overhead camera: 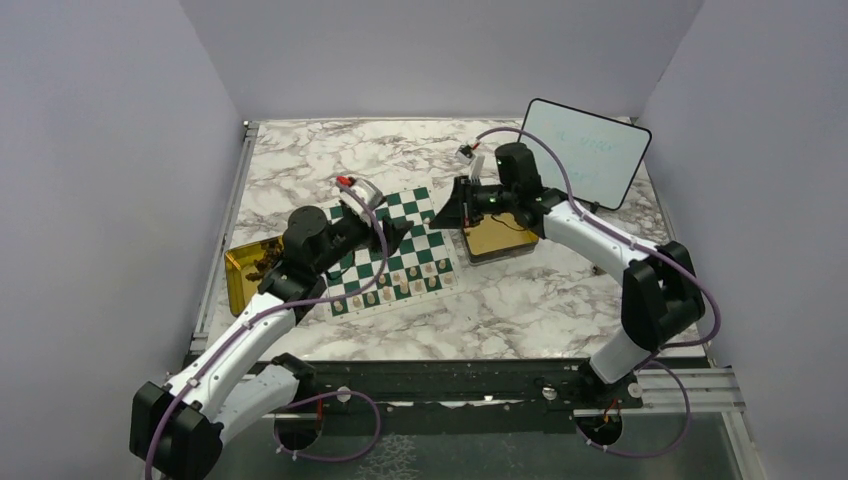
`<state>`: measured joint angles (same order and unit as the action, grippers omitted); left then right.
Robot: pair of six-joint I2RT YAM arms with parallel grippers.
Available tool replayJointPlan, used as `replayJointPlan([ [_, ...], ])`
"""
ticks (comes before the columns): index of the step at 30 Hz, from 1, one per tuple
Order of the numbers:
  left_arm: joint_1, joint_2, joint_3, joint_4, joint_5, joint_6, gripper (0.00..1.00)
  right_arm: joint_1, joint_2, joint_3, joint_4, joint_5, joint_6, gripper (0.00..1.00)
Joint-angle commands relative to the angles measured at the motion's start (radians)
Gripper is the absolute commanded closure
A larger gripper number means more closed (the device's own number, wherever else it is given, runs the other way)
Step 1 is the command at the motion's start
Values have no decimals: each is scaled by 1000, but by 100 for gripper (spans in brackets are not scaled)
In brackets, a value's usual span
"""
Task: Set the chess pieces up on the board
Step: Place the chess piece on the chessboard.
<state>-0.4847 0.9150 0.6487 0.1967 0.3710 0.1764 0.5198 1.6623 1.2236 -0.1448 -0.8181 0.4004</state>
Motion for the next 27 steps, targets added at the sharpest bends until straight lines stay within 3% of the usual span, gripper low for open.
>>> replayJointPlan([
  [1, 0, -1, 48, 93, -167, -683, 25, -2, -112, -139, 355, 129, 249, 97],
  [4, 1, 7, 36, 116, -179, -855, 35, 2, -129, -206, 601, 88, 395, 97],
  [7, 3, 5, 51, 51, -266, -1108, 46, 6, -131, -196, 606, 107, 386, 97],
  [11, 3, 14, 42, 115, -235, -1296, 47, 15, -149, -215, 670, 142, 417, 97],
  [18, 4, 73, 78, 119, -221, -1296, 47, 49, -159, -247, 762, 202, 464, 97],
  [27, 4, 99, 57, 184, -266, -1289, 59, 75, -175, -242, 732, 223, 421, 96],
])
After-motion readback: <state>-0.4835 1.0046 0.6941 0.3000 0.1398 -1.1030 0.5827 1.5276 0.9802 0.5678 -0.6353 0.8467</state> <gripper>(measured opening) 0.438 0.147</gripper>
